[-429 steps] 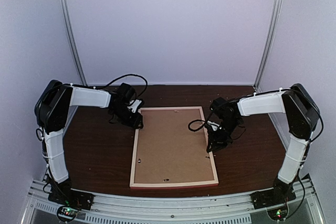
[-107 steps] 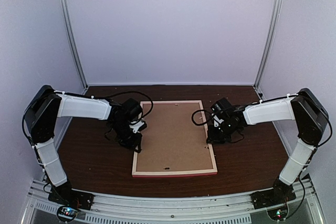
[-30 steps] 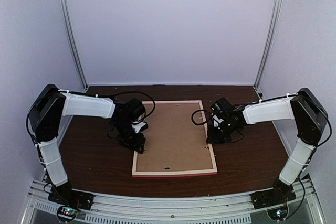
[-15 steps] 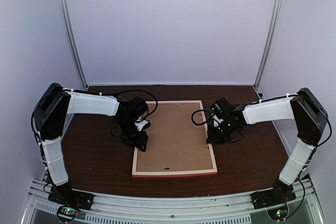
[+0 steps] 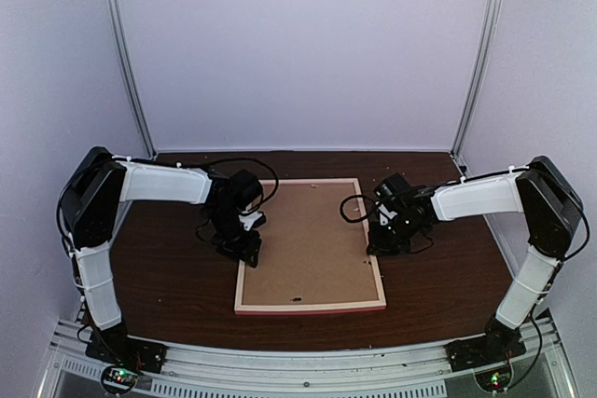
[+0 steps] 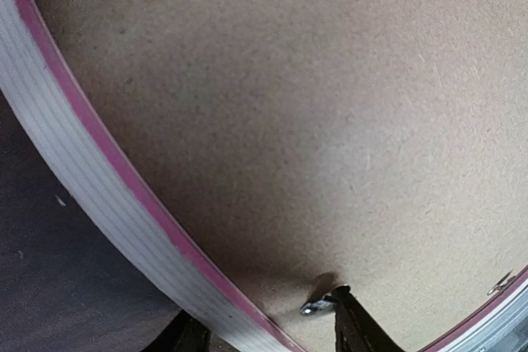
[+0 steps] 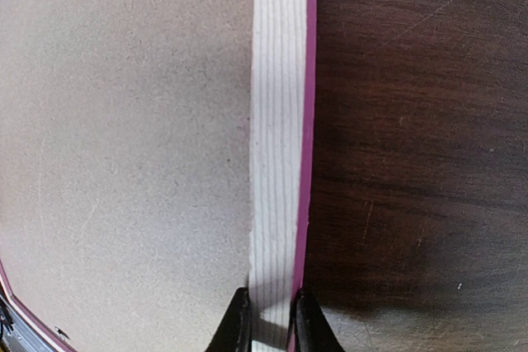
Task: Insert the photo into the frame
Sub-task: Press the fastener onto the backboard.
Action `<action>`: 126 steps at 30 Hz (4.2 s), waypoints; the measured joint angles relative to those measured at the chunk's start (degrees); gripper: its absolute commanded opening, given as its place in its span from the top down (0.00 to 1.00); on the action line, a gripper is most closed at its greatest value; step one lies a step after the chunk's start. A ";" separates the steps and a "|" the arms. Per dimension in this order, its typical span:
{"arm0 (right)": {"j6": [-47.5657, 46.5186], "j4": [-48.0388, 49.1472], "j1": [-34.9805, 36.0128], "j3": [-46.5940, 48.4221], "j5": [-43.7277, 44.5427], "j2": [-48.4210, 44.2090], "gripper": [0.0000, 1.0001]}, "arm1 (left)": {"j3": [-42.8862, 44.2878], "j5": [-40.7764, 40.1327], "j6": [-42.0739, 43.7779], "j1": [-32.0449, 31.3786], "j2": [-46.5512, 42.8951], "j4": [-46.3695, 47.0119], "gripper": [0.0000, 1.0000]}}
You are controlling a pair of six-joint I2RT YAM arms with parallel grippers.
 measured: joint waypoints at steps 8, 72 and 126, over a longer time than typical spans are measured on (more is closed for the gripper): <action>0.02 0.20 0.02 -0.15 0.00 -0.09 0.95 | 0.90 -0.11 -0.87 0.94 0.76 1.27 0.47; 0.00 0.11 0.13 -0.07 -0.02 -0.02 0.95 | -9.49 1.25 -0.37 2.56 -5.92 11.78 0.69; 0.98 4.20 1.20 -3.17 0.74 -1.68 1.00 | -6.71 4.42 -2.60 2.93 -3.98 7.85 0.57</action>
